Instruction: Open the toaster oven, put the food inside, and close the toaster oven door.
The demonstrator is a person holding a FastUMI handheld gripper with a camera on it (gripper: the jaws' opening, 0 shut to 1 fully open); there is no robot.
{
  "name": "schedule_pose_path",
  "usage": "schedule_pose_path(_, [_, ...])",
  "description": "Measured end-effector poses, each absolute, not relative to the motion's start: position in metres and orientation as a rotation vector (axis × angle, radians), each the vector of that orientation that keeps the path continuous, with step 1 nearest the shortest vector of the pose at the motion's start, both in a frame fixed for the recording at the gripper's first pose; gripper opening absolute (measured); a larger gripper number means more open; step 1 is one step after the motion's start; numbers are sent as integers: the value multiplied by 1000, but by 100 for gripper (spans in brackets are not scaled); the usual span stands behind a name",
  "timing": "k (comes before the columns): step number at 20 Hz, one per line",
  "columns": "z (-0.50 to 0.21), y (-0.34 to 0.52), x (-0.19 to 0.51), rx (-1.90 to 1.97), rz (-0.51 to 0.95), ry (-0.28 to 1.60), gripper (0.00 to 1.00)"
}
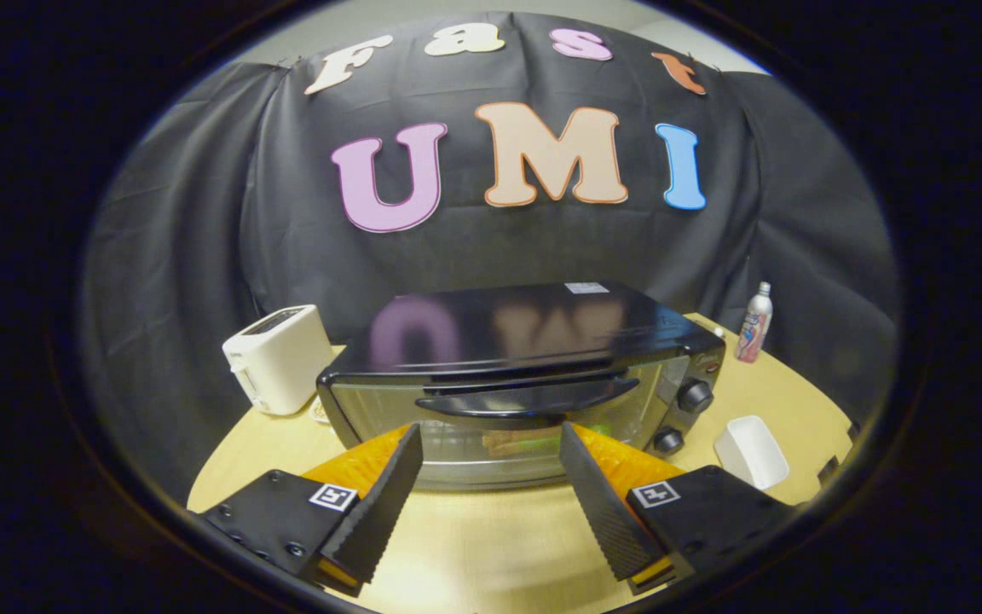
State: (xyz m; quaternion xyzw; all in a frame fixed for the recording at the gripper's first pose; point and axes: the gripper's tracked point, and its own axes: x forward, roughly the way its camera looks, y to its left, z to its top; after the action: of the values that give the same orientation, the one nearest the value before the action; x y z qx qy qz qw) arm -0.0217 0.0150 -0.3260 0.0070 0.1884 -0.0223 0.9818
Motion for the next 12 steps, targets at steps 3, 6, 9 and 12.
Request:
schedule_pose_path(3, [-329,11,-17,6,-65,393,100])
schedule_pose_path(6, [-323,9,-20,2,-62,386,100])
schedule_pose_path(9, [-311,-6,-29,-22,-86,379,100])
schedule_pose_path(12, [-287,-13,-36,-43,-85,347,100])
